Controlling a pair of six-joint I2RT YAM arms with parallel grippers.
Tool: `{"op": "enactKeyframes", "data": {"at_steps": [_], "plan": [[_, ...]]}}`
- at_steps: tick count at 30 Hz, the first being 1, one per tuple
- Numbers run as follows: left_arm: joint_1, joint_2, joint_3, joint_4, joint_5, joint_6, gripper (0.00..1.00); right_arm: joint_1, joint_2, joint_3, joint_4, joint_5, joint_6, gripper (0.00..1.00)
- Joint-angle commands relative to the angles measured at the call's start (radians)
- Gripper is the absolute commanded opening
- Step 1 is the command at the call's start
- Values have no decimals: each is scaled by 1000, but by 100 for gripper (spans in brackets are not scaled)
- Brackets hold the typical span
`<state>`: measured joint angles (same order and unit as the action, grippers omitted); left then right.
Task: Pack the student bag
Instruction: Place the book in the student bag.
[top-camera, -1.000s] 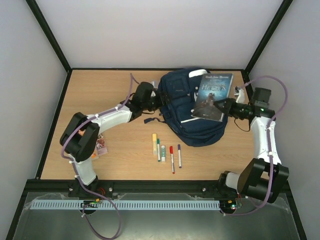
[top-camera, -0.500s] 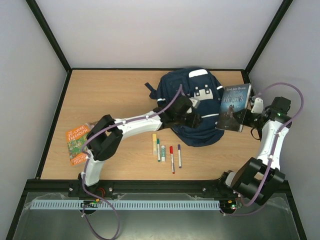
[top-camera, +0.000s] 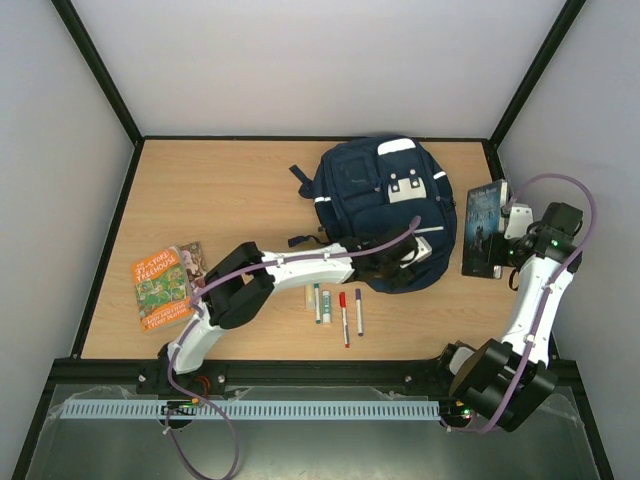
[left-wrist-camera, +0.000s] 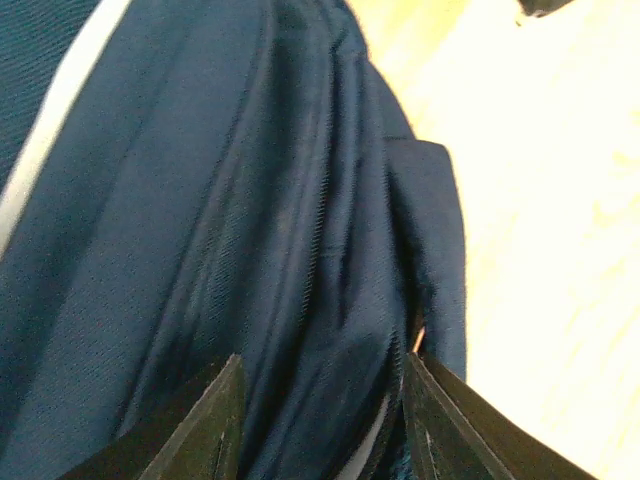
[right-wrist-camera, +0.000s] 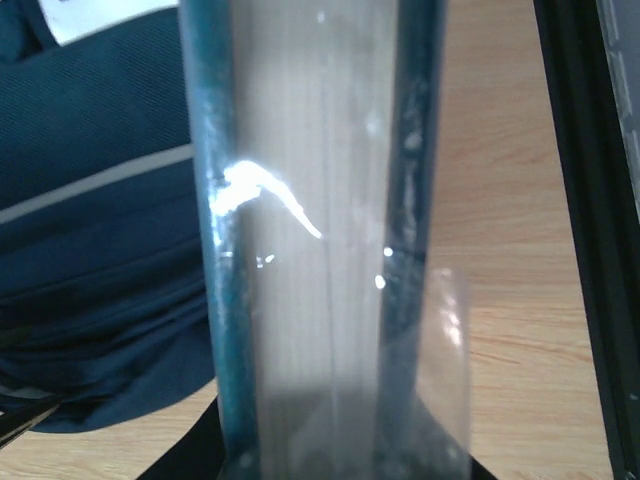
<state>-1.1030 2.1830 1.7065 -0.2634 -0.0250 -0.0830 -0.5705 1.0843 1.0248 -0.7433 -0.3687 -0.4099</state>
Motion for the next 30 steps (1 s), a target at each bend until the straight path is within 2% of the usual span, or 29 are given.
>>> {"op": "enactKeyframes", "data": {"at_steps": [1, 4, 7, 11, 14, 25, 30], "plan": [[-7, 42, 70, -27, 47, 94, 44, -7, -4, -2, 38, 22, -41, 1], [-8, 77, 117, -31, 73, 91, 45, -6, 5, -5, 30, 5, -42, 1], [-9, 143, 214, -84, 37, 78, 44, -7, 6, -10, 25, -11, -42, 1], [-4, 203, 303, -141, 21, 66, 40, -6, 0, -19, 12, -30, -51, 1], [-4, 215, 318, -152, 68, 72, 35, -7, -8, -29, 11, -37, -51, 1], [3, 230, 337, -203, 72, 66, 42, -6, -5, -39, 2, -51, -43, 1], [20, 244, 361, -207, 37, 23, 26, -6, 0, -41, -1, -69, -37, 1]]}}
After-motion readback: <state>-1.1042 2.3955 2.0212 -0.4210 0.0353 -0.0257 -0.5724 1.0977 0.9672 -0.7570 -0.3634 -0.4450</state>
